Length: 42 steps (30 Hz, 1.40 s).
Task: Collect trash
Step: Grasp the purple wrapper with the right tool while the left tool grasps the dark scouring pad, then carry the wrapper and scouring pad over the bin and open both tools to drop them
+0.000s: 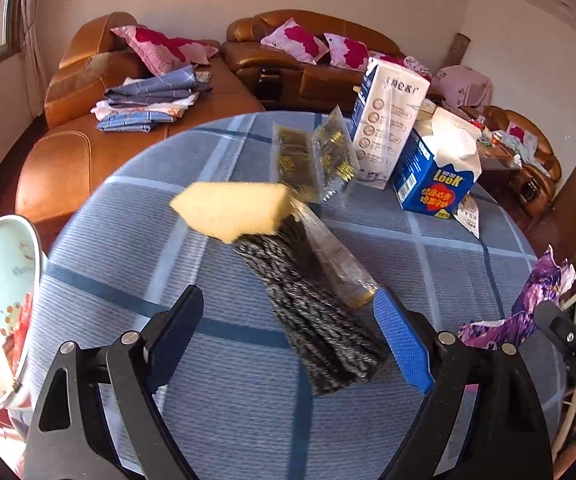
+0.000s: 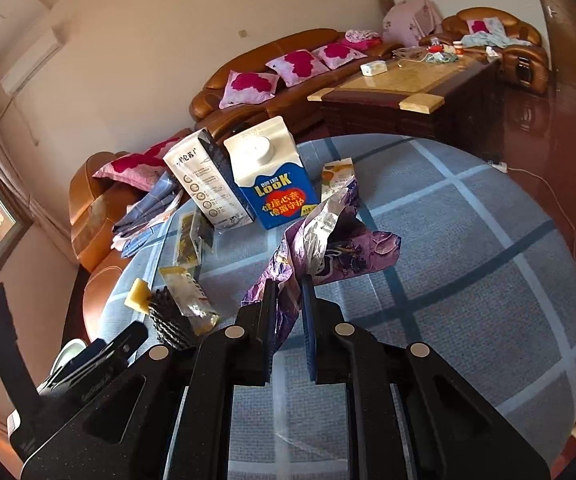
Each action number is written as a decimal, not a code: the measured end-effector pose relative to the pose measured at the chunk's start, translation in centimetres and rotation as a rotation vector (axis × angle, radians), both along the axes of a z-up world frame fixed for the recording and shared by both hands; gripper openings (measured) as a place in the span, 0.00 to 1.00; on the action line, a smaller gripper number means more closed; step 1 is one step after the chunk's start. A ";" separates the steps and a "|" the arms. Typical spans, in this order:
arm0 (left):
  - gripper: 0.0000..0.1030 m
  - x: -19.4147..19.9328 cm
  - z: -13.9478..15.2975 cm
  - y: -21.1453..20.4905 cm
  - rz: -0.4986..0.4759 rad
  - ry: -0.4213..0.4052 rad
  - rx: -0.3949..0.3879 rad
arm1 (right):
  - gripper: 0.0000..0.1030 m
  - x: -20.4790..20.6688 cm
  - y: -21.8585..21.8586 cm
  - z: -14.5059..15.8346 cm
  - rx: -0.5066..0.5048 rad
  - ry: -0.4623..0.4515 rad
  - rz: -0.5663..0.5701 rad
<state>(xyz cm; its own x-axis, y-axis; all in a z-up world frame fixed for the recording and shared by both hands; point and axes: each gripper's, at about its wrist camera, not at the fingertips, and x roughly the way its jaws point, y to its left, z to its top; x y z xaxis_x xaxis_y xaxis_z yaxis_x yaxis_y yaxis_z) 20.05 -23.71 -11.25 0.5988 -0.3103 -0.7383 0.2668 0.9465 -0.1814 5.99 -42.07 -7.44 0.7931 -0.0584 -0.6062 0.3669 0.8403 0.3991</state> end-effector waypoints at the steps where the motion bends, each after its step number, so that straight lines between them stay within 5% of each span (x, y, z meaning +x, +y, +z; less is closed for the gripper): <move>1: 0.80 0.1 -0.4 -0.6 -0.008 0.014 0.001 | 0.13 -0.3 -0.1 -0.2 0.009 0.002 -0.002; 5: 0.52 0.2 -1.9 -1.3 -0.019 0.065 0.019 | 0.13 -1.0 -0.4 -0.9 0.035 0.010 0.004; 6: 0.37 0.2 -1.7 -1.1 -0.026 0.060 0.006 | 0.13 -1.1 -0.3 -0.9 0.036 0.010 0.002; 9: 0.24 -0.3 -1.4 -0.9 -0.055 0.041 0.031 | 0.13 -1.4 0.1 -0.9 0.044 0.006 0.002; 23: 0.23 -5.3 2.2 2.1 -0.087 -0.112 0.139 | 0.13 -3.0 3.6 1.1 -0.007 -0.039 0.021; 42: 0.23 -10.1 3.7 9.0 -0.108 -0.141 0.018 | 0.13 -5.0 9.3 2.9 -0.104 -0.053 0.106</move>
